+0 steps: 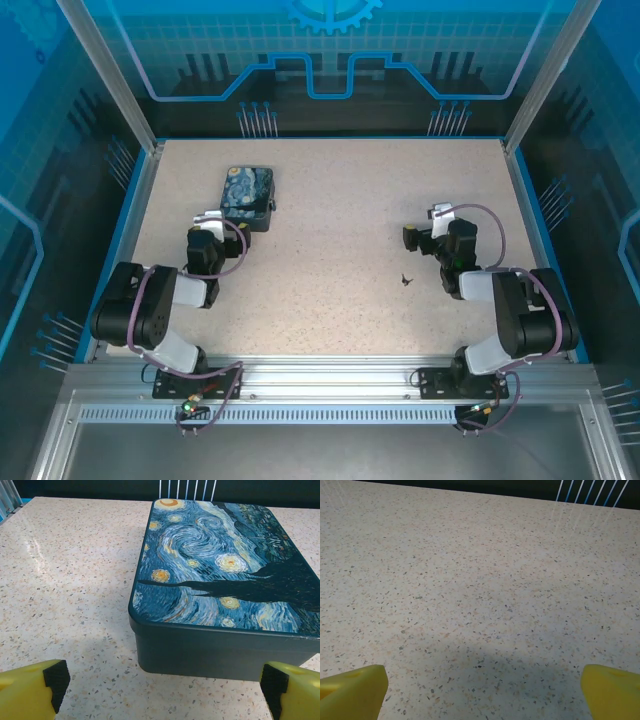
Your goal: Unlock the padlock with the key
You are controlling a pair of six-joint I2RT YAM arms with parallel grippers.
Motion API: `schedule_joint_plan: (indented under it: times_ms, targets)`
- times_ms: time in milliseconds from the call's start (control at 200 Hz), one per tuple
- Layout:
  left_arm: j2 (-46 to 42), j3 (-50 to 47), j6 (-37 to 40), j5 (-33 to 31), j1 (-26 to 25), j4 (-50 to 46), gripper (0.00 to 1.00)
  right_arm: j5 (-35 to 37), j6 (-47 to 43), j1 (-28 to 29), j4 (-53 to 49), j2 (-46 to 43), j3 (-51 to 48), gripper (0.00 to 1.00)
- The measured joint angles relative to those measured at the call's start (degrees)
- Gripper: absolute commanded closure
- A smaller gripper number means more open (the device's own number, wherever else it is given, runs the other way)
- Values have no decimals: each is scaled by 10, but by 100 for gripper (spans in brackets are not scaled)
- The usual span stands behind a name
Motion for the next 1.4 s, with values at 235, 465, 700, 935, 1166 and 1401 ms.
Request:
schedule_joint_plan:
  times_ms: [235,465,700,935,1166,1401]
  targets:
    - [0,0,0,0,0,0,1,-2,0,0,0,0,0,0]
    - [0,3,-1,0,0,-7,1,-3,0,0,0,0,0,0]
    - [0,16,-1,0,1,-21,1,-3,0,0,0,0,0,0]
    - [0,18,-2,3,11,-27,1,-5,0,-2,0,0,0,0]
    - [-10,18,-2,7,12,-37,1,-2,0,-4,-18,-8,2,0]
    - [-130,40,-15,-10,12,-140,1,60,60,-4,-168,-138,43,0]
